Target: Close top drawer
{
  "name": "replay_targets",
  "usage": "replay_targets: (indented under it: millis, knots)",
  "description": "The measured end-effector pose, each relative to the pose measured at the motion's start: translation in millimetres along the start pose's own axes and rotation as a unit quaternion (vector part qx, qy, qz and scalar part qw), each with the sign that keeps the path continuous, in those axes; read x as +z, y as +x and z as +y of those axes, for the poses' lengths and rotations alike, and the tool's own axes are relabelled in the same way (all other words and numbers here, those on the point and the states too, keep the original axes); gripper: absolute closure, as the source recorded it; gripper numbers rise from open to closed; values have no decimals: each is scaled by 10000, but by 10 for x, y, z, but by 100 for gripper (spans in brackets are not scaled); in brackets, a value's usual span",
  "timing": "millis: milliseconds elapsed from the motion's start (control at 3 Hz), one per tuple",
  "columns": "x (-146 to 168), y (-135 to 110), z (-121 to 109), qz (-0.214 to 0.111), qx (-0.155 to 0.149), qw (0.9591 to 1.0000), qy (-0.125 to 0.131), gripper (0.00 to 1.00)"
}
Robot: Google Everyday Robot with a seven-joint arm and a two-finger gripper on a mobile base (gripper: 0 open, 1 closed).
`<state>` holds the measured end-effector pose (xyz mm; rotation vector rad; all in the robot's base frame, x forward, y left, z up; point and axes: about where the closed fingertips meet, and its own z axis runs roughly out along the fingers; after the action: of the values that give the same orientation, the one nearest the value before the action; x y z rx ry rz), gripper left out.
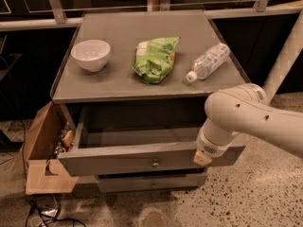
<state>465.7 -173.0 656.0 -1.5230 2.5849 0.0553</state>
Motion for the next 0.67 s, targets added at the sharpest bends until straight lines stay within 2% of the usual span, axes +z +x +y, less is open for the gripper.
replay_targets:
  millis: [667]
  knots:
    - [77,-334,-162,0,-228,9997,75,100]
